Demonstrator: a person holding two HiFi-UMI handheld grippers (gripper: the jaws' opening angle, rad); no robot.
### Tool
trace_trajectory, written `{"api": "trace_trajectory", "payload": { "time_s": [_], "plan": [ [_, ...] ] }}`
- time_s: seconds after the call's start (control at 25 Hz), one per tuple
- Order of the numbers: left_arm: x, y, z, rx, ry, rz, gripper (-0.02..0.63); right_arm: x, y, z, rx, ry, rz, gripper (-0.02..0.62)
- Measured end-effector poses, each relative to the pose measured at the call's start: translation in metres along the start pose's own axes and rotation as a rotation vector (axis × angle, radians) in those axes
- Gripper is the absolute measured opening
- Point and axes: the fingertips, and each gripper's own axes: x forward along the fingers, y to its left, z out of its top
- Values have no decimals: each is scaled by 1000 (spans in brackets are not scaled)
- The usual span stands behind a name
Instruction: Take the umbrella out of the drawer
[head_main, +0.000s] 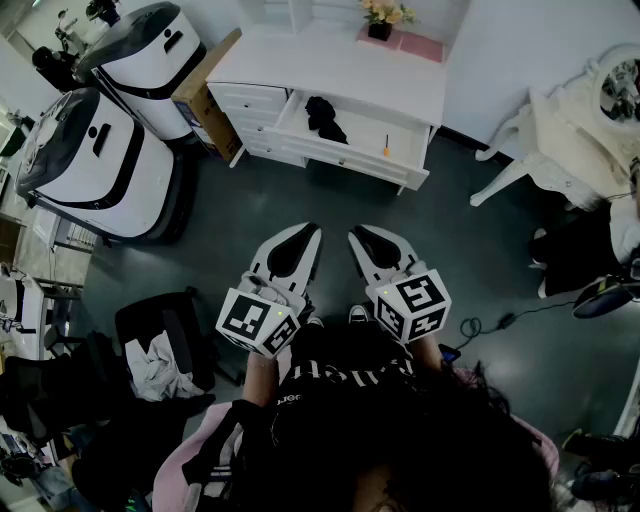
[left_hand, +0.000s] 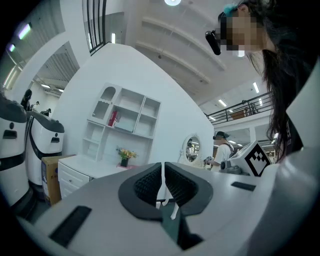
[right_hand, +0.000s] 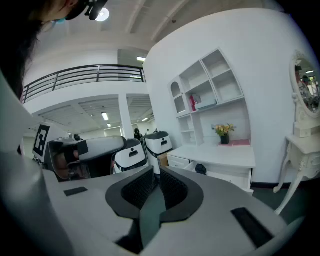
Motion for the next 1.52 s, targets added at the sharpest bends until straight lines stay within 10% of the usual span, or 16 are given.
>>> {"api": "trace_trajectory", "payload": {
  "time_s": [1.0,1.52],
  "plan": [
    [66,-31,-39,-13,49,86,28,-6,-77,-10,70,14,123,67],
    [95,35,-43,-19,81,80,28,66,-97,-6,93,42,113,67]
  ]
}}
